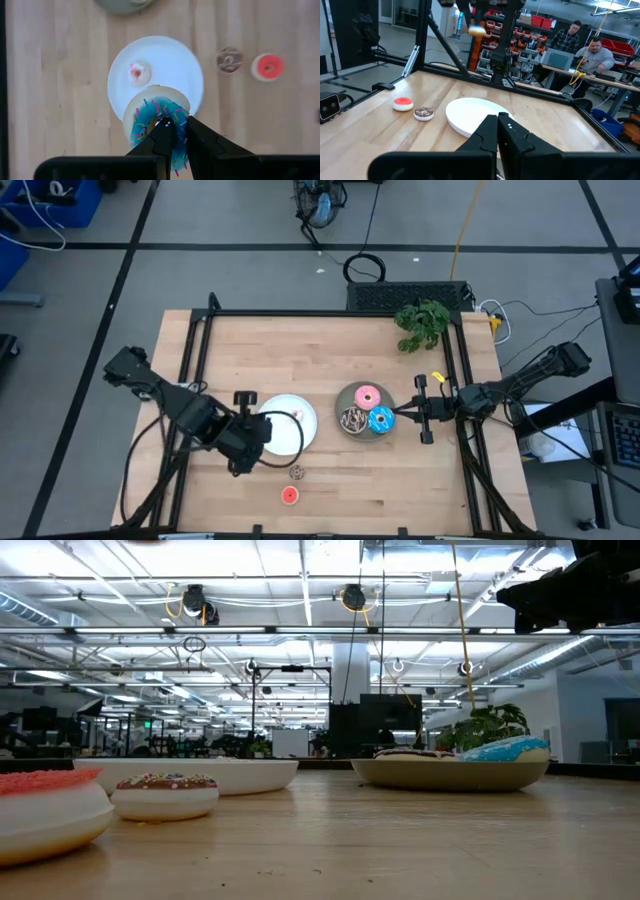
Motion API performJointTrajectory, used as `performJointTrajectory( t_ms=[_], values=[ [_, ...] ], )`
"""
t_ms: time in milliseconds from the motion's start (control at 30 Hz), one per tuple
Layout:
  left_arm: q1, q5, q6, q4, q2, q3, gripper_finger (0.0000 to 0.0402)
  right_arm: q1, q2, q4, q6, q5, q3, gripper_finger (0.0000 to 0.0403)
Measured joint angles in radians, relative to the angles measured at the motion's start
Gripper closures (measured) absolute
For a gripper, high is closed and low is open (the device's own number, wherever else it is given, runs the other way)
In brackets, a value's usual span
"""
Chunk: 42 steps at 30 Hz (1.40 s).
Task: Pick & Place donuts
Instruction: Put the small blue donut on the white plate
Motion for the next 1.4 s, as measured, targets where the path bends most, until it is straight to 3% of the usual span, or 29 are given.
performJointTrajectory(
  t_ms=[200, 633, 867, 1400],
  values=[
    [0.042, 0.002, 0.027, 0.086, 0.000, -0.135, 0.0355, 0.000, 0.000, 0.000, 0.000, 0.000, 0.000, 0.0403],
    [0.133, 0.059, 0.132, 0.492, 0.000, -0.496, 0.0355, 0.000, 0.000, 0.000, -0.003, 0.000, 0.000, 0.0403],
    [0.163, 0.093, 0.131, 0.617, 0.000, -0.642, 0.0355, 0.000, 0.000, 0.000, 0.000, 0.000, 0.000, 0.0403],
    [0.205, 0.174, 0.066, 0.786, 0.000, -0.759, 0.0355, 0.000, 0.000, 0.000, 0.000, 0.000, 0.000, 0.0403]
  ],
)
